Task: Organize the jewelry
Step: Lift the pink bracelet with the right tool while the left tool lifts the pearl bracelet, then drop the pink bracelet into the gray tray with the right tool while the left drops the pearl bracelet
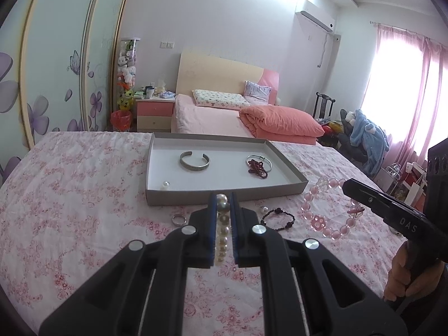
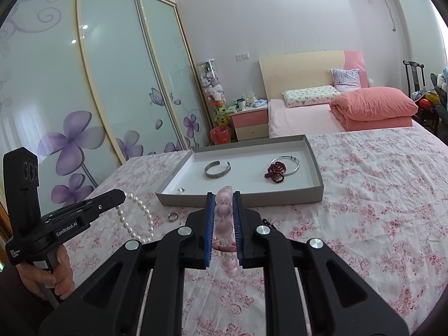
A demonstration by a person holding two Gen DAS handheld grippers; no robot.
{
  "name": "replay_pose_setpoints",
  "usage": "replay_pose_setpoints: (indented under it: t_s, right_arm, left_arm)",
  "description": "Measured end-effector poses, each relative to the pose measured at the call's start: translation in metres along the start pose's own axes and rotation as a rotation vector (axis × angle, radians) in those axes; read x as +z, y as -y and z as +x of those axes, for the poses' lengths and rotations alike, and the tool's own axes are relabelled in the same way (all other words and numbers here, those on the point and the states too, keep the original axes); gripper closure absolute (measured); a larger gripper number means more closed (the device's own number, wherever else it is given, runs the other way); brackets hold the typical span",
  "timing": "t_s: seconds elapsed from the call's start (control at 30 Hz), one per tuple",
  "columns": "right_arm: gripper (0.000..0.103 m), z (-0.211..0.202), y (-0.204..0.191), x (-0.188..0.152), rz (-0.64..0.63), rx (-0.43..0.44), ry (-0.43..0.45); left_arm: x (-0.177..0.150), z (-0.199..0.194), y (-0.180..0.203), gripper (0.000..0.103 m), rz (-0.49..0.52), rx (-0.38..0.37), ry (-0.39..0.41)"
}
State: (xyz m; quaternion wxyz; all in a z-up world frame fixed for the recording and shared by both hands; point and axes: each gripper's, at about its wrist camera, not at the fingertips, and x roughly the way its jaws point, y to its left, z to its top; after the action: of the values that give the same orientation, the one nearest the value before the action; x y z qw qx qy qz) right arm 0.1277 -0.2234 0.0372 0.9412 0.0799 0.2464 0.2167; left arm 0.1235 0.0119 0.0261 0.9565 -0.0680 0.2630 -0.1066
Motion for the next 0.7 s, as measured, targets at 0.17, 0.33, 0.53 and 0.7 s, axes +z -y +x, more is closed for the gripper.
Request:
replay_pose_setpoints:
  t_s: [0.17,0.33,0.53,0.7]
  right_arm:
    - [0.089,-0.002,-0.002,0.005,-0.005,0.004,0.018]
    - [0.089,-0.004,-0.005,0.012,-0.016,0.002,0.046]
    - [0.089,-0.004,-0.009,0.027,-0.039,-0.007,0.095]
    - [0.089,0.0,-0.009,0.043,-0.046,-0.016,0.136]
  left_arm:
    - [0.003,0.001,0.001,0.093,0.0,-0.002,0.005]
    - [0.01,0.001,0.003,0.093,0.002,-0.005,0.021]
    - [0.026,0.003,0.004,0.093,0.005,-0.003,0.053]
    - [0.043,0.006,0.005,0.093,0.012,0.007,0.086]
